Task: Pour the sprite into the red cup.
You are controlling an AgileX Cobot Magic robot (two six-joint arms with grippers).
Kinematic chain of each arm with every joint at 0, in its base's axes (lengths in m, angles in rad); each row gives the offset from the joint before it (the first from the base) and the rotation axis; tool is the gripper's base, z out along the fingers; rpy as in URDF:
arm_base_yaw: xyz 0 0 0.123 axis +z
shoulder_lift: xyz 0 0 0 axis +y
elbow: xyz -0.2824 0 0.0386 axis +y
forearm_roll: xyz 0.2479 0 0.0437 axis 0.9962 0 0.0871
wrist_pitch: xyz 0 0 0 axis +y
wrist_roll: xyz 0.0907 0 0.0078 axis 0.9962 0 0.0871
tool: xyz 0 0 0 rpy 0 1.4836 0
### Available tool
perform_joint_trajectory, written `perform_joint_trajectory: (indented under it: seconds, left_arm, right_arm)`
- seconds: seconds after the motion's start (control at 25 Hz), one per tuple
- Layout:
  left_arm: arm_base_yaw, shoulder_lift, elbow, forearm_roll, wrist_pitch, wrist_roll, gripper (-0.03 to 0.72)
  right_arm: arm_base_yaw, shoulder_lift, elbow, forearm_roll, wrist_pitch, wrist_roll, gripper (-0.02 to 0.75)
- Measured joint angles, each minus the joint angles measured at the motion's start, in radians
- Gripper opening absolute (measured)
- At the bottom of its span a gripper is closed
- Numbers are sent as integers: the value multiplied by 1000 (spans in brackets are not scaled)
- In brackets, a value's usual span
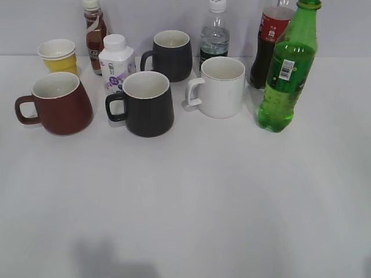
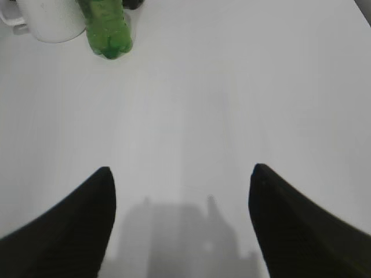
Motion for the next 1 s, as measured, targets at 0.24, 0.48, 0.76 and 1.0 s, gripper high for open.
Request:
perform_joint_trajectory:
  seconds: [0.24,0.48,0.76,1.0]
  left_arm:
    - [0,0,0,0,0,0,225]
    - [0,0,0,0,0,0,225]
    - [0,0,0,0,0,0,225]
    - [0,0,0,0,0,0,225]
  right_arm:
    - [0,0,0,0,0,0,533]
    - [0,0,0,0,0,0,533]
    - [0,0,0,0,0,0,533]
    - [0,0,0,0,0,0,533]
